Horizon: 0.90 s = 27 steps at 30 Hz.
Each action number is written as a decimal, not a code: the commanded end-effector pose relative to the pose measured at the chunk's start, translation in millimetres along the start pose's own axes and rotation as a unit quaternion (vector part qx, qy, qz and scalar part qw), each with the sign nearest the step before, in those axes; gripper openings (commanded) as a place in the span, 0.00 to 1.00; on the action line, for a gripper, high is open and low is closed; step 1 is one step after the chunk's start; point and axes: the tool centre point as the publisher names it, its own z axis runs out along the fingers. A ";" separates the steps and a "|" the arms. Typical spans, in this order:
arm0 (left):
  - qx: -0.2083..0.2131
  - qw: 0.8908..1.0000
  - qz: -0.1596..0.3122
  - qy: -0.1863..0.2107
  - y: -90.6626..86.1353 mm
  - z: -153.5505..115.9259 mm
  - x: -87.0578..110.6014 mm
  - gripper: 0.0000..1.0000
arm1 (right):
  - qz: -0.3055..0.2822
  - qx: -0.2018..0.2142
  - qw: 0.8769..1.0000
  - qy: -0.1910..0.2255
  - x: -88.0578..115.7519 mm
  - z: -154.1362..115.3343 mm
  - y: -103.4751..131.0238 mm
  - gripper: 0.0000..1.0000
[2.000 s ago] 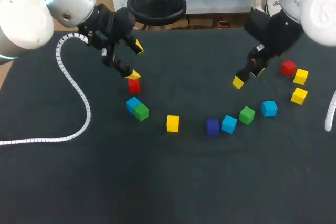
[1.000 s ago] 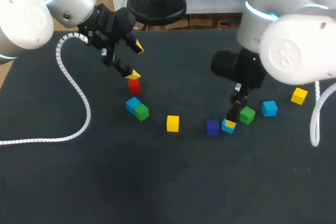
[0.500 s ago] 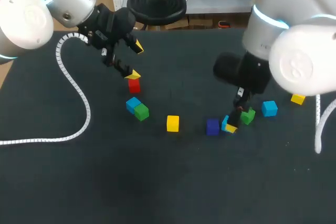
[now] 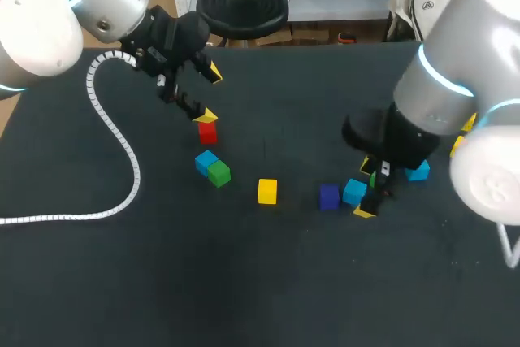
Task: Place the blue cubes, place green cubes on the blue cubes, place the yellow cubes on the green cubes, then place the red cubes on the yellow cubes, and place purple cube on the red cubes.
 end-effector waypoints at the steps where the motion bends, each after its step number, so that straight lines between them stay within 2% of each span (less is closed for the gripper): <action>1: 0.001 1.000 -0.001 0.003 1.0 0.0 -1.1 1.00 | 0.018 0.006 1.000 -0.002 9.3 -2.8 -2.6 1.00; 7: 0.001 1.000 -0.001 0.003 1.0 0.0 -1.1 1.00 | 0.029 -0.004 0.999 -0.026 12.2 -0.1 -7.7 1.00; 16: 0.001 1.000 -0.001 0.003 1.0 0.0 -1.1 1.00 | 0.009 -0.003 0.998 -0.057 1.7 10.6 -17.6 1.00; 23: 0.001 1.000 -0.001 0.003 1.0 0.0 -1.1 1.00 | 0.004 -0.012 0.999 -0.049 -6.3 12.5 -19.6 1.00; 27: 0.001 1.000 -0.001 0.003 1.0 0.0 -1.1 1.00 | 0.006 -0.021 0.999 -0.047 -3.1 19.8 -17.3 1.00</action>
